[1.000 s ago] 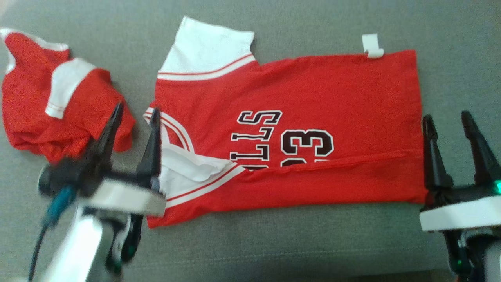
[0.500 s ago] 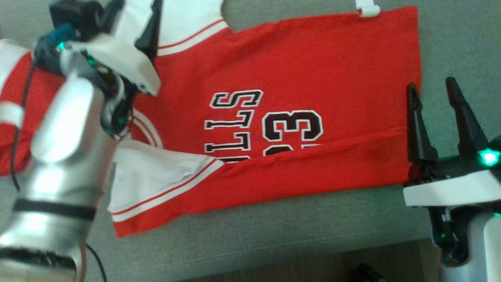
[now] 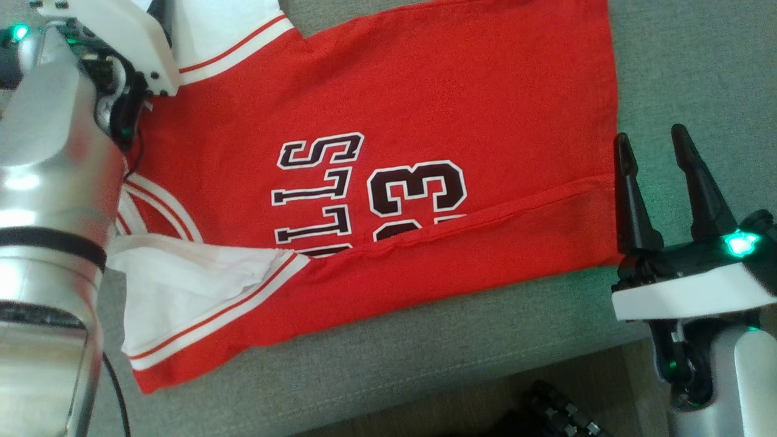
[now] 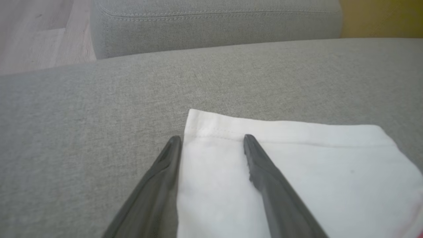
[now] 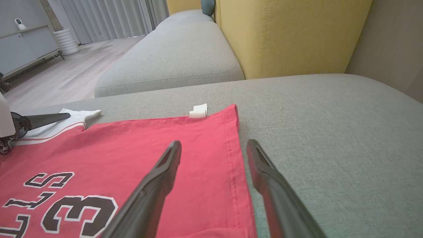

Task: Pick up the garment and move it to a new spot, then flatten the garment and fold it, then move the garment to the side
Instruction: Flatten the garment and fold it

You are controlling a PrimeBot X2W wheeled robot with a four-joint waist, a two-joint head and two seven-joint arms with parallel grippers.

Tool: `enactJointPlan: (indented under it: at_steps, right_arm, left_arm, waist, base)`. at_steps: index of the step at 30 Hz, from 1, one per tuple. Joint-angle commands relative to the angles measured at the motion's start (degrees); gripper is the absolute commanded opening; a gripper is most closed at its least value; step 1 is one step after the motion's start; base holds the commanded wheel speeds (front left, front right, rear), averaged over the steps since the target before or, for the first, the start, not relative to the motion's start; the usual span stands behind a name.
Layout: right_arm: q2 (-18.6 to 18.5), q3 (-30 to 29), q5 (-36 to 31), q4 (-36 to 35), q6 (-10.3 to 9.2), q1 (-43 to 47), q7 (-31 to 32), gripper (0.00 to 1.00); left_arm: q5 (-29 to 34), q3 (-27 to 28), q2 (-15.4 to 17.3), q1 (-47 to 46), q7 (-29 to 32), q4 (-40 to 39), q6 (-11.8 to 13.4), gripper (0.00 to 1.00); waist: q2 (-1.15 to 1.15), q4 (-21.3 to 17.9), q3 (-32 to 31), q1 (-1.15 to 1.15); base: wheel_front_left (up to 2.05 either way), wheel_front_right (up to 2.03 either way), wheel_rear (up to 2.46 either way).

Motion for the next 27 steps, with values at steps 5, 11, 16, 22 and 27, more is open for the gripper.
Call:
enactJointPlan:
  at_steps: [5,11,16,22,27]
  right_arm:
    - [-0.24,1.1,1.26,-0.81,-0.04,-1.05,-0.04,1.0]
    - [-0.26,-0.96,1.63,2.35,-0.04,-3.98,1.84,1.0]
    - [-2.6,-3.31,3.16,9.04,-0.04,-11.89,4.53,1.0]
    - [-5.82,-3.22,6.49,21.92,-0.04,-25.26,8.6,1.0]
    - [-7.25,-1.8,8.04,32.33,-0.04,-33.08,11.45,1.0]
  left_arm:
    - [1.88,-1.92,1.6,-3.31,2.56,4.87,-1.48,0.0]
    - [2.21,-2.6,1.49,-4.42,-1.38,6.08,-1.69,0.0]
    - [1.81,-2.87,0.65,-5.53,-3.92,7.04,-2.11,0.0]
    - [1.35,-3.57,-0.98,-8.08,-6.89,7.46,-2.83,0.0]
    - [0.87,-4.08,-2.02,-9.35,-8.1,7.74,-3.26,0.0]
  waist:
    - [0.0,-0.14,0.06,0.0]
    - [0.0,-0.15,-0.15,0.0]
    - [0.0,0.84,-0.45,0.0]
    - [0.0,2.93,0.51,0.0]
    - [0.0,4.16,1.06,0.0]
  base:
    - [0.0,0.0,0.0]
    - [0.0,0.0,0.0]
    - [0.0,0.0,0.0]
    - [0.0,0.0,0.0]
    - [0.0,0.0,0.0]
